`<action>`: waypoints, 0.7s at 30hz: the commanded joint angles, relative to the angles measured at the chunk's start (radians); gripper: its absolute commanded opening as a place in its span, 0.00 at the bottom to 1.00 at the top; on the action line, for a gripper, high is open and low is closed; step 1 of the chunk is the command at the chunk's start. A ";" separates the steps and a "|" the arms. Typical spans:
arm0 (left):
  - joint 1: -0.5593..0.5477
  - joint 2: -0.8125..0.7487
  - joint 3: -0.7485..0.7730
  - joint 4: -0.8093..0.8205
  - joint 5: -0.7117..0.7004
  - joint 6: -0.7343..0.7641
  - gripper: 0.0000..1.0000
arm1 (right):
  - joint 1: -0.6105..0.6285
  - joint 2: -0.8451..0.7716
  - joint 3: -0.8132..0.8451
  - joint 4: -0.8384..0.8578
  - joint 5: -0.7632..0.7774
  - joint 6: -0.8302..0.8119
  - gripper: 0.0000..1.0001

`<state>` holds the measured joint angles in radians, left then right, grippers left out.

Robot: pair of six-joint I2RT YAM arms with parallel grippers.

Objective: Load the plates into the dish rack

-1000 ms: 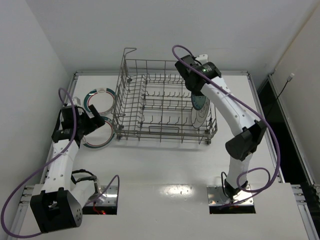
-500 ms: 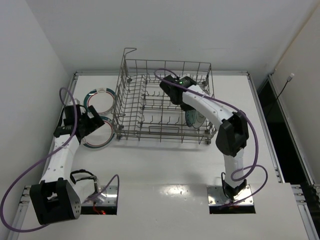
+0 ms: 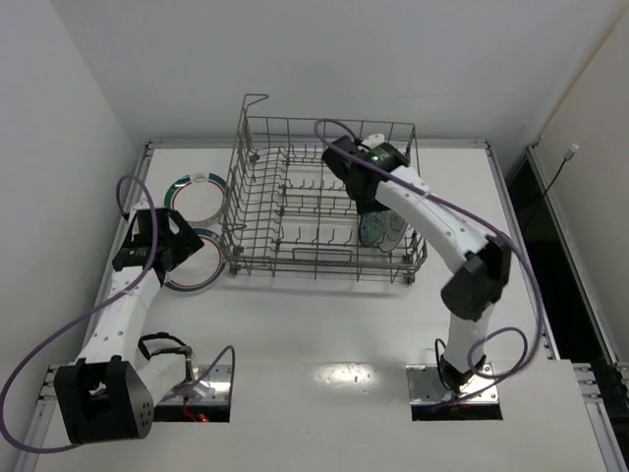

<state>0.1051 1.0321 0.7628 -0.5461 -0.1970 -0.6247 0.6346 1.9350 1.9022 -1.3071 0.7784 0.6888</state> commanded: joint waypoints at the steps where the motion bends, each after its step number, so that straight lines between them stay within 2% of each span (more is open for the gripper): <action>1: 0.005 0.011 0.048 -0.037 -0.112 -0.068 1.00 | 0.066 -0.243 0.013 0.037 -0.091 0.012 0.48; 2: 0.005 0.023 0.068 -0.057 -0.239 -0.101 1.00 | 0.114 -0.342 -0.088 0.143 -0.184 0.012 0.49; 3: 0.005 0.052 0.090 -0.119 -0.304 -0.146 1.00 | 0.141 -0.393 -0.151 0.205 -0.223 0.044 0.53; 4: 0.036 0.075 0.140 -0.159 -0.352 -0.255 1.00 | 0.169 -0.437 -0.286 0.268 -0.257 0.064 0.57; 5: 0.068 0.095 0.162 -0.190 -0.343 -0.286 1.00 | 0.230 -0.477 -0.348 0.369 -0.290 0.090 0.60; 7: 0.166 0.124 0.162 -0.154 -0.215 -0.277 1.00 | 0.287 -0.553 -0.513 0.448 -0.291 0.173 0.60; 8: 0.192 0.125 0.150 -0.120 -0.103 -0.277 1.00 | 0.331 -0.562 -0.555 0.510 -0.291 0.189 0.60; 9: 0.218 0.125 0.130 -0.098 -0.055 -0.277 1.00 | 0.345 -0.562 -0.602 0.528 -0.291 0.189 0.60; 11: 0.289 0.111 0.060 -0.043 0.070 -0.257 0.97 | 0.365 -0.530 -0.614 0.528 -0.275 0.189 0.60; 13: 0.339 0.111 0.015 0.024 0.129 -0.215 0.96 | 0.381 -0.504 -0.614 0.499 -0.243 0.176 0.60; 14: 0.353 0.124 0.015 0.049 0.192 -0.196 0.88 | 0.390 -0.495 -0.614 0.499 -0.243 0.176 0.60; 16: 0.380 0.140 0.003 0.075 0.212 -0.167 0.84 | 0.390 -0.508 -0.653 0.525 -0.254 0.167 0.60; 17: 0.402 0.140 0.003 0.075 0.238 -0.155 0.77 | 0.390 -0.519 -0.667 0.538 -0.254 0.158 0.60; 21: 0.441 0.177 -0.023 0.103 0.309 -0.133 0.75 | 0.379 -0.597 -0.742 0.598 -0.277 0.158 0.60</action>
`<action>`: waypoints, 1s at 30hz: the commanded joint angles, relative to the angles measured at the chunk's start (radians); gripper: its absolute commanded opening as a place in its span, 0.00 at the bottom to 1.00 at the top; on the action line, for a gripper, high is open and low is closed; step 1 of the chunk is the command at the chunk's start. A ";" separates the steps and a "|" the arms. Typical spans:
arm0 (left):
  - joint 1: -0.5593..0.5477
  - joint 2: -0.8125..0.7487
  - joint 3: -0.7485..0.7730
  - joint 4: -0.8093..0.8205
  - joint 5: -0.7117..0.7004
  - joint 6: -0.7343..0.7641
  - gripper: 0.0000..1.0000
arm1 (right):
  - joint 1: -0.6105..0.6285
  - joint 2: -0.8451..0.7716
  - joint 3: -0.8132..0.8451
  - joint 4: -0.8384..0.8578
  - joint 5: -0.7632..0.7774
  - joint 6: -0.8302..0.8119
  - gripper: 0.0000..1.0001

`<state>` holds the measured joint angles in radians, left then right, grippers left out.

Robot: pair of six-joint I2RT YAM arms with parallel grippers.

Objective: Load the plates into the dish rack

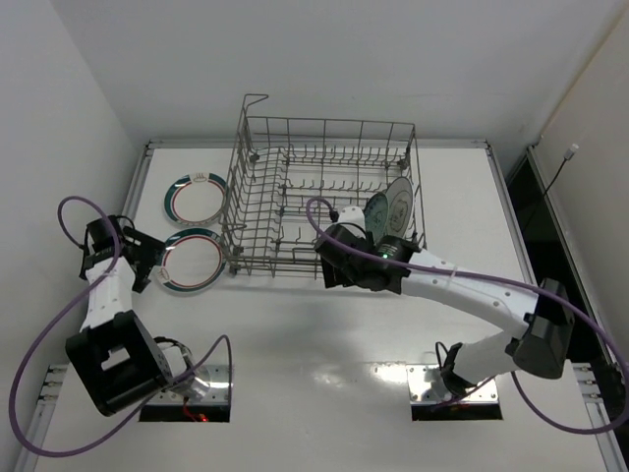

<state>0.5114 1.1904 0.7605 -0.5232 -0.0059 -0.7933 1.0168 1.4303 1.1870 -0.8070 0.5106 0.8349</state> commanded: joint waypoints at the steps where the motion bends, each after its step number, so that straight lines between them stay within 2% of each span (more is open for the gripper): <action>1: 0.035 0.031 -0.030 0.080 0.118 0.035 0.75 | -0.003 -0.105 -0.038 0.107 -0.009 0.012 0.60; 4: 0.100 0.086 -0.096 0.080 0.130 0.054 0.69 | -0.012 -0.136 -0.072 0.129 -0.018 0.012 0.60; 7: 0.131 0.121 -0.133 0.104 0.130 0.078 0.68 | -0.030 -0.146 -0.081 0.129 -0.018 0.012 0.60; 14: 0.144 0.204 -0.153 0.164 0.169 0.078 0.54 | -0.040 -0.137 -0.081 0.138 -0.037 0.012 0.60; 18: 0.144 0.287 -0.164 0.198 0.211 0.078 0.32 | -0.040 -0.128 -0.081 0.138 -0.037 0.021 0.60; 19: 0.144 0.323 -0.164 0.198 0.221 0.078 0.20 | -0.040 -0.128 -0.081 0.138 -0.037 0.021 0.60; 21: 0.144 0.353 -0.155 0.198 0.233 0.100 0.09 | -0.040 -0.128 -0.081 0.138 -0.037 0.021 0.60; 22: 0.144 0.363 -0.155 0.198 0.244 0.100 0.00 | -0.040 -0.128 -0.081 0.138 -0.037 0.021 0.60; 25: 0.144 0.374 -0.130 0.175 0.244 0.123 0.00 | -0.049 -0.128 -0.081 0.138 -0.037 0.021 0.60; 30: 0.144 0.247 -0.021 0.022 0.189 0.147 0.00 | -0.049 -0.128 -0.090 0.138 -0.037 0.021 0.60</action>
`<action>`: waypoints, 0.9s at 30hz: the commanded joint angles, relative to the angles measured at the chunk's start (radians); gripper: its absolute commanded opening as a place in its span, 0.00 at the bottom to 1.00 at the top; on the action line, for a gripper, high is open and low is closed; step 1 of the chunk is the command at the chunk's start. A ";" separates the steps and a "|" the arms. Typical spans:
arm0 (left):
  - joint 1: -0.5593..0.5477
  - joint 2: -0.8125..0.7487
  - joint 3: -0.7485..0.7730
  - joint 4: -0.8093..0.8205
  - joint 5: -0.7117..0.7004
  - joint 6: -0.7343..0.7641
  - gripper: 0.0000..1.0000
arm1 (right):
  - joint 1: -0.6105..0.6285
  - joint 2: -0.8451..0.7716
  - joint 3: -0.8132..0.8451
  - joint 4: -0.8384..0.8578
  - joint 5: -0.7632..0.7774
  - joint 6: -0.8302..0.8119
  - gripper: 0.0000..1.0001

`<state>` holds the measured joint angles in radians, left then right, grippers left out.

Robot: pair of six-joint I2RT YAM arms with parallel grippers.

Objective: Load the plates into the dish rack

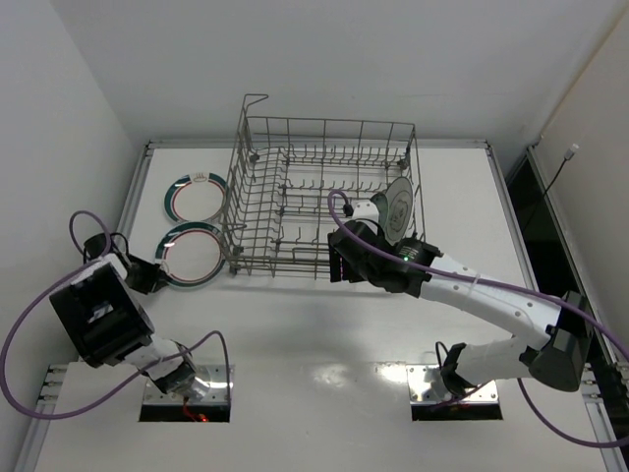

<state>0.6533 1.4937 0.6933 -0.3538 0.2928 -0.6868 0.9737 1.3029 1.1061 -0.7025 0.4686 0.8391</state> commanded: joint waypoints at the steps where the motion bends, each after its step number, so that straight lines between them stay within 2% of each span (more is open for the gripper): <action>1: 0.002 -0.119 0.087 -0.171 -0.119 0.041 0.00 | -0.006 -0.001 -0.009 0.034 0.005 0.017 0.60; 7: -0.063 -0.265 0.213 -0.264 -0.092 -0.082 0.00 | -0.006 0.009 0.011 0.015 0.005 0.026 0.60; 8: -0.075 -0.276 0.276 -0.283 -0.092 -0.112 0.00 | -0.006 0.009 0.011 0.015 0.016 0.026 0.60; 14: -0.127 -0.297 0.573 -0.382 -0.116 -0.212 0.00 | 0.003 -0.021 0.020 0.015 0.025 0.035 0.60; 20: -0.167 -0.322 0.727 -0.396 -0.070 -0.255 0.00 | 0.003 -0.124 0.052 0.080 -0.053 0.035 0.60; 24: -0.208 -0.361 0.671 -0.245 0.018 -0.244 0.00 | 0.003 -0.218 0.015 0.194 -0.151 0.026 0.60; 27: -0.257 -0.371 0.600 -0.032 0.216 -0.302 0.00 | -0.018 -0.266 0.017 0.241 -0.163 0.006 0.63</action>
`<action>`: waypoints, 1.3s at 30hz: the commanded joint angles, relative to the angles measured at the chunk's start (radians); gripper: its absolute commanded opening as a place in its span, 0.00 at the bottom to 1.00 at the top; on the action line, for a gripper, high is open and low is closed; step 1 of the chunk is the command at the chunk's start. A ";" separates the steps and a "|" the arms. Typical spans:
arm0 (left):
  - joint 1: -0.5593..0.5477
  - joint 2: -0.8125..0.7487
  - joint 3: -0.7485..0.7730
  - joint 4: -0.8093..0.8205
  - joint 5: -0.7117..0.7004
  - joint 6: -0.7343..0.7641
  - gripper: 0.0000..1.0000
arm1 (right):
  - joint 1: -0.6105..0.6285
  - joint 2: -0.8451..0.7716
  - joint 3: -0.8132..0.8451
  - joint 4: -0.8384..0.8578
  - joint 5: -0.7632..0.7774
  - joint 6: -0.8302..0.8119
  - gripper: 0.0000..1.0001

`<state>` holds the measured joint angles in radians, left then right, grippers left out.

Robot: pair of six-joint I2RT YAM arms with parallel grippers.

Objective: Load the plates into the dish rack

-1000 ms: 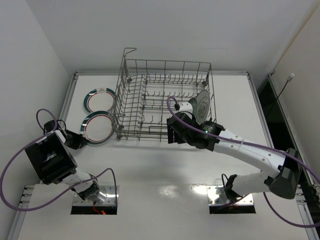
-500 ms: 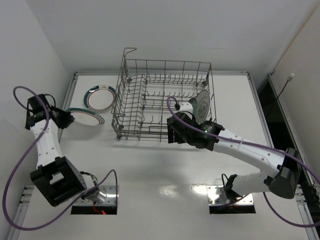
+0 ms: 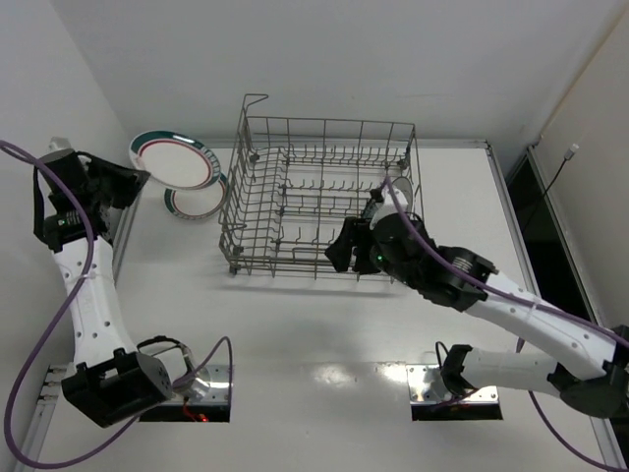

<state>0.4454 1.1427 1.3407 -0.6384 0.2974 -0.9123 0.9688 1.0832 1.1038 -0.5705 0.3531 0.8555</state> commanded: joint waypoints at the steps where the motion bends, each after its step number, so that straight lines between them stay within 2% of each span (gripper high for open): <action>1: -0.069 -0.020 -0.061 0.313 0.297 -0.101 0.00 | -0.025 -0.074 0.040 0.139 -0.058 -0.010 0.66; 3: -0.115 -0.020 -0.083 0.454 0.345 -0.161 0.00 | -0.036 -0.085 0.068 0.159 -0.059 -0.035 0.71; 4: -0.163 -0.032 -0.083 0.485 0.345 -0.161 0.00 | -0.050 -0.095 0.095 0.172 -0.059 -0.035 0.81; 8: -0.257 -0.052 -0.049 0.534 0.309 -0.161 0.00 | -0.111 -0.082 0.142 0.211 -0.126 -0.035 0.98; 12: -0.341 -0.052 -0.040 0.600 0.299 -0.161 0.00 | -0.191 -0.014 0.185 0.221 -0.200 -0.044 0.99; 16: -0.439 -0.063 -0.106 0.677 0.299 -0.217 0.00 | -0.365 0.007 0.079 0.320 -0.396 0.057 0.99; 18: -0.496 -0.072 -0.126 0.698 0.299 -0.217 0.00 | -0.511 -0.003 -0.056 0.466 -0.561 0.167 0.99; 20: -0.551 -0.081 -0.153 0.718 0.290 -0.238 0.00 | -0.602 -0.016 -0.214 0.608 -0.673 0.258 0.99; 21: -0.568 -0.081 -0.163 0.730 0.290 -0.238 0.00 | -0.672 -0.016 -0.260 0.776 -0.772 0.302 0.99; 22: -0.585 -0.081 -0.163 0.750 0.290 -0.255 0.00 | -0.699 0.000 -0.298 0.847 -0.807 0.377 0.99; 24: -0.642 -0.081 -0.190 0.770 0.269 -0.276 0.00 | -0.741 0.039 -0.364 1.007 -0.883 0.422 0.99; 26: -0.700 -0.071 -0.190 0.770 0.247 -0.267 0.00 | -0.754 0.049 -0.386 1.076 -0.910 0.450 0.99; 29: -0.737 -0.061 -0.190 0.761 0.209 -0.257 0.00 | -0.763 0.014 -0.397 1.083 -0.910 0.450 0.98; 36: -0.786 -0.041 -0.199 0.761 0.169 -0.247 0.00 | -0.832 -0.138 -0.406 0.862 -0.852 0.402 0.95; 39: -0.795 -0.032 -0.199 0.761 0.158 -0.247 0.00 | -0.863 -0.147 -0.426 0.883 -0.875 0.427 0.95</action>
<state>-0.3305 1.1065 1.1343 0.0357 0.4870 -1.1427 0.1230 0.9482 0.6876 0.2886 -0.5007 1.2690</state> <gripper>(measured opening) 0.043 0.957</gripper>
